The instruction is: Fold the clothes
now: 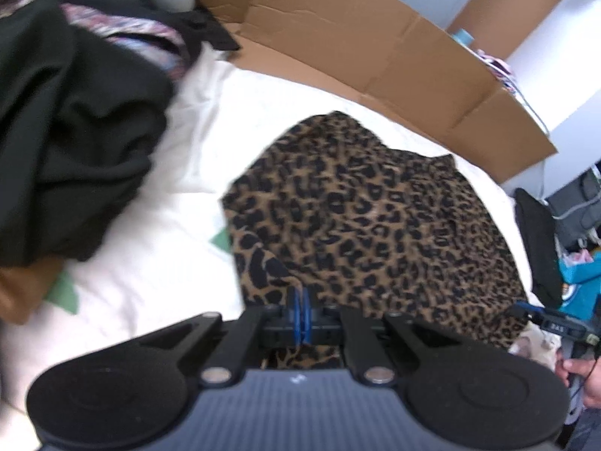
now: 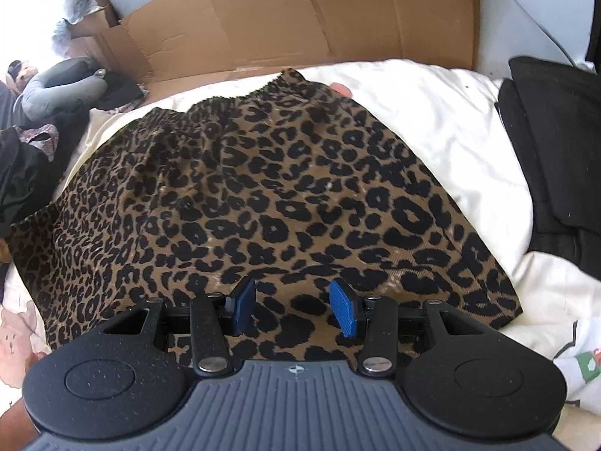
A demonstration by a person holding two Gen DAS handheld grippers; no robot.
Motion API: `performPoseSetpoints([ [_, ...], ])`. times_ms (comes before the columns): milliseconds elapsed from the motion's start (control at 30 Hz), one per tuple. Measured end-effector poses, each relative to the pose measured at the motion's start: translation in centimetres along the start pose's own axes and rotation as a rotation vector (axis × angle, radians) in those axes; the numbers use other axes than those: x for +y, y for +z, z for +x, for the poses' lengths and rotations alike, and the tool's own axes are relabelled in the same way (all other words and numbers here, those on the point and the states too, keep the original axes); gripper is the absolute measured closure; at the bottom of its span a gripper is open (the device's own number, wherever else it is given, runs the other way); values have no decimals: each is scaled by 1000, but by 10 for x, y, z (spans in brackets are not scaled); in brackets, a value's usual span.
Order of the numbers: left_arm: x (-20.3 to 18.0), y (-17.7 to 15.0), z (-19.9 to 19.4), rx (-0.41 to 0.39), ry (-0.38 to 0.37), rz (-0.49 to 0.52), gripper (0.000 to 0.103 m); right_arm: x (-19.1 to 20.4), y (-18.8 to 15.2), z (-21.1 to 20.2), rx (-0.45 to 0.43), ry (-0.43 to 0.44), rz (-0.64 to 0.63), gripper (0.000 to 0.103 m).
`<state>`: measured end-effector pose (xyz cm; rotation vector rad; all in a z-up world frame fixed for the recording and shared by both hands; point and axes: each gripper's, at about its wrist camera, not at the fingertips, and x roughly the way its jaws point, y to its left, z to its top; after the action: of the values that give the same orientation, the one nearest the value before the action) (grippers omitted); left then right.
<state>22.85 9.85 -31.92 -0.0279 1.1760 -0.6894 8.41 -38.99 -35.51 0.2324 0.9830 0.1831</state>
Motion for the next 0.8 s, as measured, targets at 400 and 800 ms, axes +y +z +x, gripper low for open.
performPoseSetpoints([
  [400,-57,25,24,20,-112,73,101,20,13,-7,-32,65,-28,52],
  [800,-121,30,56,64,-251,114,101,46,22,-10,-50,149,-56,52],
])
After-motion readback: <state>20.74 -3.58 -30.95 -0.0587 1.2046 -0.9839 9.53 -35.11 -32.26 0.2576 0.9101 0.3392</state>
